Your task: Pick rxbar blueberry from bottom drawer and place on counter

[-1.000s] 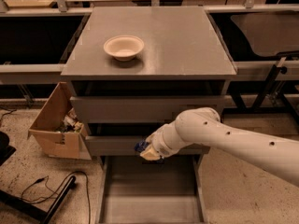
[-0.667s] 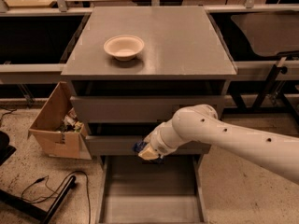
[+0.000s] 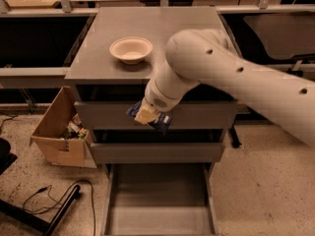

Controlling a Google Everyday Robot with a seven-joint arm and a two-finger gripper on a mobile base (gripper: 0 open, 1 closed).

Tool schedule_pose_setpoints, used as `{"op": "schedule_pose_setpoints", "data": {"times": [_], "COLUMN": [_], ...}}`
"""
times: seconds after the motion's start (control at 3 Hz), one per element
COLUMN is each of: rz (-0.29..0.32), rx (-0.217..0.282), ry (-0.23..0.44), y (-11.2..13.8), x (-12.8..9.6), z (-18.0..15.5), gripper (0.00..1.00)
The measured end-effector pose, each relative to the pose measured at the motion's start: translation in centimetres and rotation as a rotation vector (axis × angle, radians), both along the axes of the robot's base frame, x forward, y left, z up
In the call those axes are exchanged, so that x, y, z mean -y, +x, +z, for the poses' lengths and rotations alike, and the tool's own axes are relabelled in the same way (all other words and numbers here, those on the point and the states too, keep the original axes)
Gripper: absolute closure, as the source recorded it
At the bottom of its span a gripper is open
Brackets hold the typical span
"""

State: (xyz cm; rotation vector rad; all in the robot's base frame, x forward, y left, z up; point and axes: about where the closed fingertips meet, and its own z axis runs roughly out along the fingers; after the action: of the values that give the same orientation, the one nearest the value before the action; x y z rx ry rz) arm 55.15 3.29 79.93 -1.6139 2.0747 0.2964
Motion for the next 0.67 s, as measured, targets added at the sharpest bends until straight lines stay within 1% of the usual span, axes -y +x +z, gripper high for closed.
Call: {"op": "schedule_pose_setpoints", "data": {"times": [0.33,0.67], "rz": [-0.062,-0.123], "rx": [0.096,0.211], "ry": [-0.011,0.021], "y": [1.7,3.7], "x": [0.7,1.6], "z": [12.4,19.1], "gripper": [1.0,1.0]}}
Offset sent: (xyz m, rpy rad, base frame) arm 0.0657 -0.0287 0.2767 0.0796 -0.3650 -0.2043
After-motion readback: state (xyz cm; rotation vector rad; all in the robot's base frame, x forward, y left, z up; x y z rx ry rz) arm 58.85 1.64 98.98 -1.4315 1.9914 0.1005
